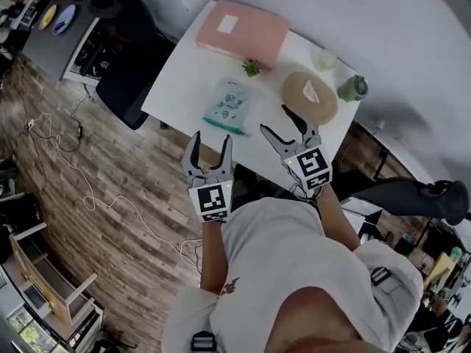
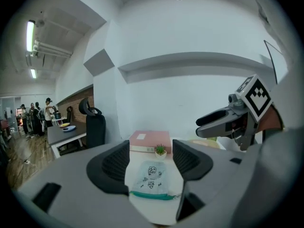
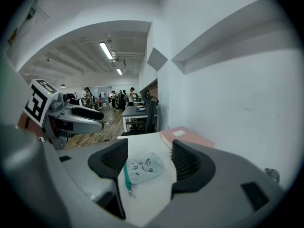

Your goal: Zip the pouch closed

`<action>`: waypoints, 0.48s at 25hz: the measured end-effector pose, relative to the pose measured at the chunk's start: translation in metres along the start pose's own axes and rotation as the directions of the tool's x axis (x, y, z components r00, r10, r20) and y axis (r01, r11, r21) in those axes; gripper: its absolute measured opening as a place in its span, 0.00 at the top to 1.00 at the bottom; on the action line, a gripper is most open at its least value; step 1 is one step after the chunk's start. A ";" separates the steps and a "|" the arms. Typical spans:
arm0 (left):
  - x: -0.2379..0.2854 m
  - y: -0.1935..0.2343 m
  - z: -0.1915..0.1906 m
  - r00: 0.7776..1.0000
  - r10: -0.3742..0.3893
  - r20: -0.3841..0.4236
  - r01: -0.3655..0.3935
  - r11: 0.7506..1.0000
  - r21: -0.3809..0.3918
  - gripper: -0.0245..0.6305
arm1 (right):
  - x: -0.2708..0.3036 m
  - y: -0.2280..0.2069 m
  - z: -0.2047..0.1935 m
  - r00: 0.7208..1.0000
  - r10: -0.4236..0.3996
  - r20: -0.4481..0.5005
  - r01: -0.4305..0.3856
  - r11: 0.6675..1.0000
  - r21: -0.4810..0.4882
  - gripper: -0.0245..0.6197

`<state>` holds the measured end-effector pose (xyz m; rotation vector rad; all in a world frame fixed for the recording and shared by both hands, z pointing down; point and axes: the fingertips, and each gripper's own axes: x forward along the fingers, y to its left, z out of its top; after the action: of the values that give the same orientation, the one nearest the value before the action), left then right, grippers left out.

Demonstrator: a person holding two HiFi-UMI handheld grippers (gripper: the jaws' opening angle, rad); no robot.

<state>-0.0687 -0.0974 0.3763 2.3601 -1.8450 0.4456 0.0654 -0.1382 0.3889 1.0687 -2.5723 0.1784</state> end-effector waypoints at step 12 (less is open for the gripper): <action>0.041 0.012 -0.074 0.981 -0.140 -0.137 0.133 0.989 -0.063 0.57 | 0.053 0.016 -0.076 0.973 0.025 -0.228 -0.032 0.999 -0.030 0.55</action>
<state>-0.0836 -0.1192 0.4578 2.3353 -1.6026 0.5256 0.0402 -0.1435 0.4789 0.9405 -2.3772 0.2487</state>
